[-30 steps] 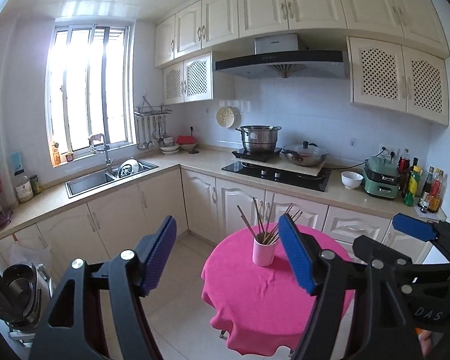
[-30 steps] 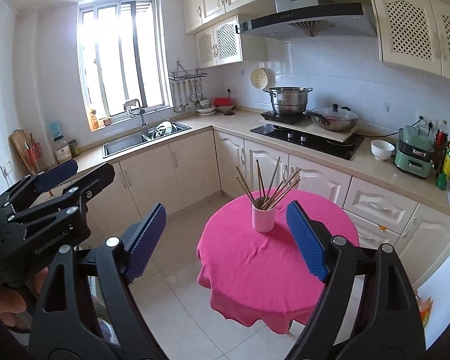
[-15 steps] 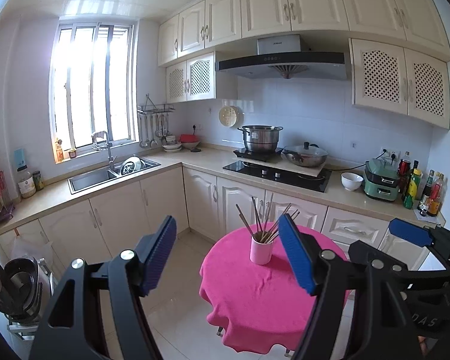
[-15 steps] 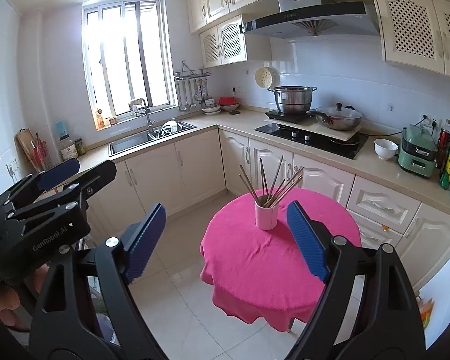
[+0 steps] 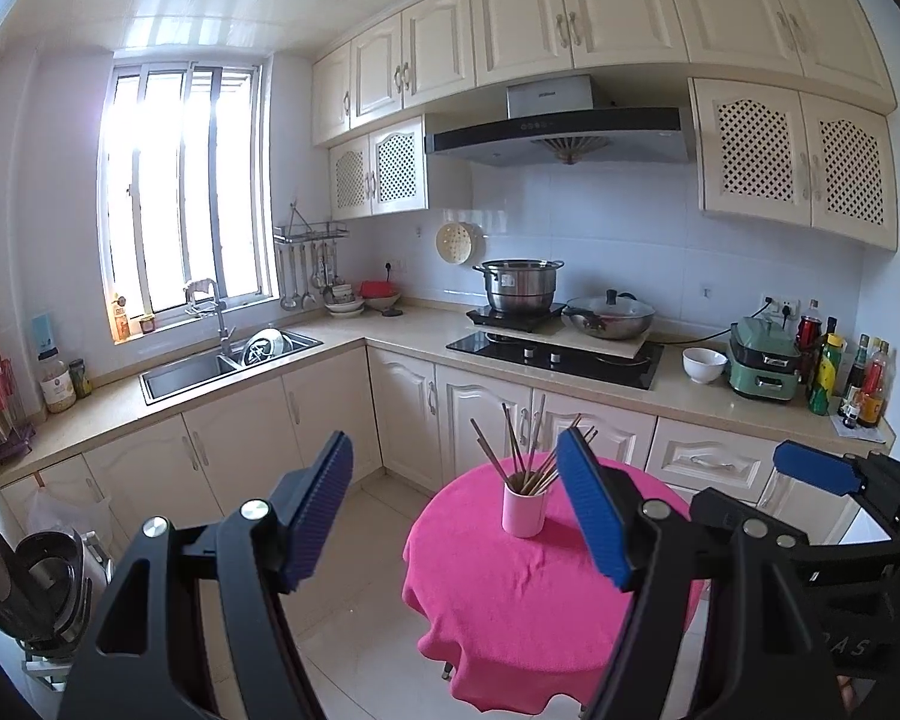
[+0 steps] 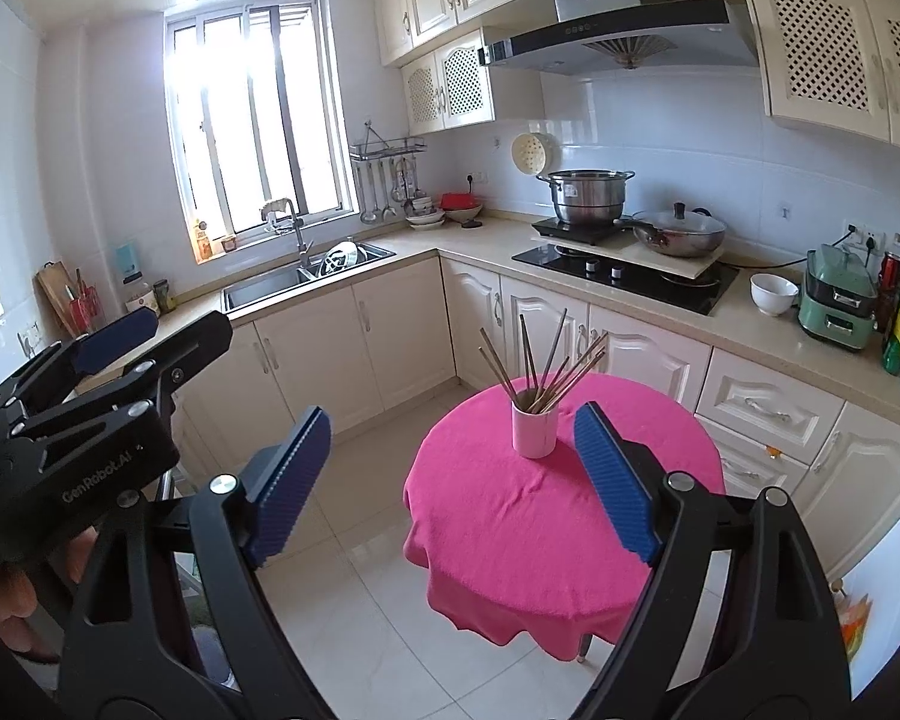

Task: Organize utensils

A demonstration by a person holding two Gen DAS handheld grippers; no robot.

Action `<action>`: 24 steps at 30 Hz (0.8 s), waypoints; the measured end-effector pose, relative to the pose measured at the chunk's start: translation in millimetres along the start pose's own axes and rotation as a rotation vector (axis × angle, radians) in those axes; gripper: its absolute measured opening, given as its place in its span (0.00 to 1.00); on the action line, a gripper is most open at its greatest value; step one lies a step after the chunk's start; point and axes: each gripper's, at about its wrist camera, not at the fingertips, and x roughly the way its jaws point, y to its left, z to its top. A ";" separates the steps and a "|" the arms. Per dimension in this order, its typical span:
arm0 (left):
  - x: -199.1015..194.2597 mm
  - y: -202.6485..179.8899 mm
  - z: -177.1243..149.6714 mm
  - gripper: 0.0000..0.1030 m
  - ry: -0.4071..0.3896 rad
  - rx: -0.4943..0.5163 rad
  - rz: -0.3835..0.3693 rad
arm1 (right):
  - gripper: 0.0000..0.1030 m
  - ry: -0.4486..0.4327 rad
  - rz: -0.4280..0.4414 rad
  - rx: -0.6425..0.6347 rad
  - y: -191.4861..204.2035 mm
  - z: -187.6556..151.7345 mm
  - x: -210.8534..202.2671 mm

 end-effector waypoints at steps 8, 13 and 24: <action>0.2 -3.1 -0.3 0.68 0.003 0.004 0.003 | 0.80 0.001 0.003 -0.003 -1.0 1.2 0.1; 0.7 -3.2 -0.6 0.68 0.008 0.003 0.001 | 0.80 0.004 0.005 -0.001 -0.2 1.3 0.8; 6.3 -3.7 -0.6 0.68 0.018 0.007 0.009 | 0.80 0.019 0.013 0.009 -3.3 1.1 7.0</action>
